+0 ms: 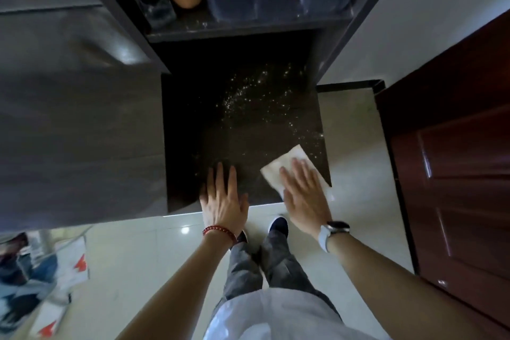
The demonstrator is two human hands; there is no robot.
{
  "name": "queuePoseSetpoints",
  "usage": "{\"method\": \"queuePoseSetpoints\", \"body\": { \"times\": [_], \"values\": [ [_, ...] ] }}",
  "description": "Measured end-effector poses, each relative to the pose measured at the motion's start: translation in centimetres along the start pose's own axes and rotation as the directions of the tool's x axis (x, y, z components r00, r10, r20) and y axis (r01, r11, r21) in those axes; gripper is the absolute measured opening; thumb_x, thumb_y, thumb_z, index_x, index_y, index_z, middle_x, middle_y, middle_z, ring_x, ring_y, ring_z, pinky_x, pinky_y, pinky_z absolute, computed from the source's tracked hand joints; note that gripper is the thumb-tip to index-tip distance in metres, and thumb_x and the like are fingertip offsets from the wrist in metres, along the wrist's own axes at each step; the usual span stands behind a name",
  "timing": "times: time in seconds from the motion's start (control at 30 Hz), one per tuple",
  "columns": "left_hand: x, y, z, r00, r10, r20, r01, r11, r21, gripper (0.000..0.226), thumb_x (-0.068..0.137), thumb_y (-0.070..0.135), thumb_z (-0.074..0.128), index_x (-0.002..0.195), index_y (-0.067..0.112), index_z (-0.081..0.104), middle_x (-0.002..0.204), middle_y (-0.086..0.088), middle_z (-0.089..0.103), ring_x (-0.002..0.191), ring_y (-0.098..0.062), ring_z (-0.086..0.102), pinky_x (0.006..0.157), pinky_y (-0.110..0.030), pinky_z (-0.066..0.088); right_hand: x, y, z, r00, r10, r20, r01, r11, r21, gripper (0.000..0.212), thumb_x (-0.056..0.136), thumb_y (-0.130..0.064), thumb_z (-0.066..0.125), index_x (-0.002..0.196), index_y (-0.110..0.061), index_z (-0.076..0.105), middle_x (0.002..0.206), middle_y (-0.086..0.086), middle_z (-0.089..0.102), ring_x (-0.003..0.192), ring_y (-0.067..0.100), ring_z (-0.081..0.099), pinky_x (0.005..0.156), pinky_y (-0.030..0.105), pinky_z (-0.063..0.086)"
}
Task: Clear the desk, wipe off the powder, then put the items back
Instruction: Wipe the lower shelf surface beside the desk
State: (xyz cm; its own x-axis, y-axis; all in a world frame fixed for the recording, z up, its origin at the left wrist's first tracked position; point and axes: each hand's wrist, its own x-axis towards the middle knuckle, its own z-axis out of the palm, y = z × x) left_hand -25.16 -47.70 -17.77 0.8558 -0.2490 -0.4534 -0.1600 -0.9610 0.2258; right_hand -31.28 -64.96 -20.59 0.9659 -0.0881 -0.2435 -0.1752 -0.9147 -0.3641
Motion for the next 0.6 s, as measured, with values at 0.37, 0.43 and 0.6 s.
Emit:
{"method": "queuePoseSetpoints", "body": {
  "times": [0.37,0.43,0.6],
  "values": [
    [1.0,-1.3,4.6,0.979,-0.005,-0.204,0.015,0.999,0.049,0.063,0.085,0.045,0.027,0.141,0.017,0.021,0.149,-0.015,0.029,0.136,-0.026,0.008,0.110,-0.042,-0.001,7.8,4.0,-1.3,0.998,-0.034,-0.056,0.024,0.983,-0.180,0.052,0.093,-0.039,0.017,0.144,-0.028,0.017,0.154,0.009,0.014,0.142,0.028,0.005,0.114,0.040,-0.003],
    [0.9,-1.3,4.8,0.976,-0.003,-0.218,0.019,0.998,0.068,0.063,0.085,0.044,0.027,0.141,0.016,0.022,0.149,-0.014,0.029,0.136,-0.027,0.010,0.110,-0.043,0.000,8.2,2.8,-0.7,0.996,0.000,-0.085,-0.015,0.983,-0.181,0.053,0.093,-0.038,0.018,0.145,-0.025,0.017,0.154,0.011,0.013,0.142,0.030,0.005,0.115,0.043,0.000],
    [1.0,-1.5,5.1,0.968,0.012,-0.250,0.012,0.995,0.096,0.062,0.085,0.043,0.029,0.140,0.015,0.026,0.147,-0.015,0.032,0.136,-0.027,0.014,0.110,-0.046,0.007,1.0,2.0,1.7,0.905,-0.423,0.040,0.419,0.875,-0.243,0.049,0.096,-0.033,0.026,0.144,-0.024,0.023,0.151,0.006,0.023,0.141,0.029,0.014,0.114,0.047,0.014]
  ]
}}
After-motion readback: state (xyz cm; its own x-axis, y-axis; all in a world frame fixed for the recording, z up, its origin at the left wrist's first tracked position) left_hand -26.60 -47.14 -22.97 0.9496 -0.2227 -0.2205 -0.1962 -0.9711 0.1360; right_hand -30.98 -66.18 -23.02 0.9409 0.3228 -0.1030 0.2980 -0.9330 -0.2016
